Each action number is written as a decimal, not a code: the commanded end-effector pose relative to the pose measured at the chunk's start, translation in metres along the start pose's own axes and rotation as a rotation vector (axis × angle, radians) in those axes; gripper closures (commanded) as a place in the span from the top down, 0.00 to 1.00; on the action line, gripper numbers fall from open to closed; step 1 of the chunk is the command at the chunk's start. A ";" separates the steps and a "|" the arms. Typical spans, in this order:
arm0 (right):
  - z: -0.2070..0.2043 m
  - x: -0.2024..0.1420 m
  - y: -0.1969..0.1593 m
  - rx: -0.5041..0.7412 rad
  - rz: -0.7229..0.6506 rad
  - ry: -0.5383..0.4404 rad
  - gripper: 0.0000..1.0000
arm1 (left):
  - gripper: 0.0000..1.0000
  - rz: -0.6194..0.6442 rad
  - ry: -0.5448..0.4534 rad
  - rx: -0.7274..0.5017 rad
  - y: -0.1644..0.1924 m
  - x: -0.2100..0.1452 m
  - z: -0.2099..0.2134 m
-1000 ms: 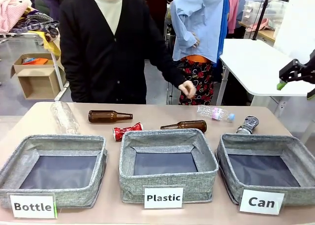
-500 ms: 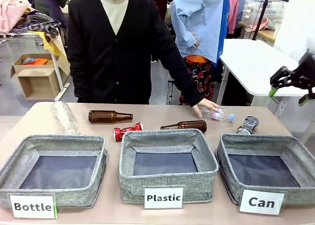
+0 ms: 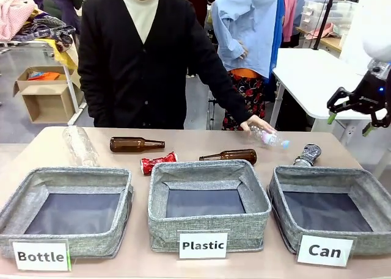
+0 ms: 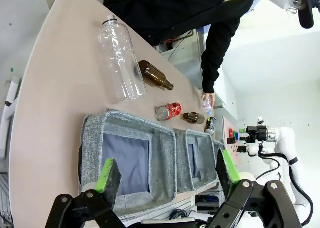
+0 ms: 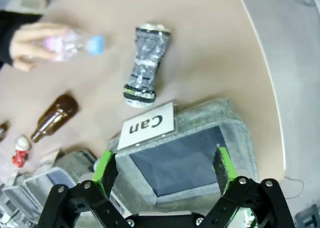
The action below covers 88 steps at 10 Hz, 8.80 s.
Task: Sort the can waste into the basket.
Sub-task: Pick up the can waste from the table and place it in the right Fabric basket.
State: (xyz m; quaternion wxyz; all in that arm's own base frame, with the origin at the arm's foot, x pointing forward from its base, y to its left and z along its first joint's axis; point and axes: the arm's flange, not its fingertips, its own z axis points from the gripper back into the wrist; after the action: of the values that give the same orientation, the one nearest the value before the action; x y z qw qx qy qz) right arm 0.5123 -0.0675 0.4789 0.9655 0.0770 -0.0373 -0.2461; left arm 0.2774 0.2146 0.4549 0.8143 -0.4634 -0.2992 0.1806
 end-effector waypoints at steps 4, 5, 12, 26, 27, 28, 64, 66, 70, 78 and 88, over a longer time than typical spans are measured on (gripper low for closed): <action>-0.013 0.016 0.011 0.019 0.009 0.085 1.00 | 1.00 -0.022 -0.012 -0.022 0.001 0.002 -0.001; -0.026 0.023 0.016 0.012 0.021 0.112 1.00 | 1.00 -0.022 -0.012 -0.022 0.001 0.002 -0.001; -0.123 0.066 0.057 -0.150 -0.063 0.188 1.00 | 1.00 -0.022 -0.012 -0.022 0.001 0.002 -0.001; -0.177 0.071 0.058 -0.253 -0.237 0.192 0.03 | 1.00 -0.022 -0.012 -0.022 0.001 0.002 -0.001; -0.175 0.071 0.059 -0.246 -0.238 0.192 0.00 | 1.00 -0.022 -0.012 -0.022 0.001 0.002 -0.001; -0.171 0.071 0.059 -0.233 -0.232 0.188 0.00 | 1.00 -0.022 -0.012 -0.022 0.001 0.002 -0.001; 0.031 -0.047 -0.090 1.600 -0.332 0.074 1.00 | 1.00 -0.022 -0.012 -0.022 0.001 0.002 -0.001; 0.030 -0.053 -0.101 1.681 -0.451 -0.073 1.00 | 1.00 -0.022 -0.012 -0.022 0.001 0.002 -0.001; 0.025 -0.045 -0.117 1.063 0.519 0.500 1.00 | 1.00 0.066 -0.034 -0.167 -0.037 0.007 0.048; 0.025 -0.045 -0.117 1.063 0.519 0.500 1.00 | 1.00 0.002 -0.369 -0.380 -0.067 0.010 0.208; 0.025 -0.045 -0.117 1.063 0.519 0.500 1.00 | 1.00 -0.501 0.180 -0.025 -0.153 -0.085 -0.029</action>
State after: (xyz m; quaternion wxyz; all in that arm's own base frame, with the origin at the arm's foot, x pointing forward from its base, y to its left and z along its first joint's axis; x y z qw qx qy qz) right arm 0.4144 -0.1473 0.4800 0.8039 0.5891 0.0539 0.0626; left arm 0.2414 0.0885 0.5643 0.8437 -0.4334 -0.3148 -0.0342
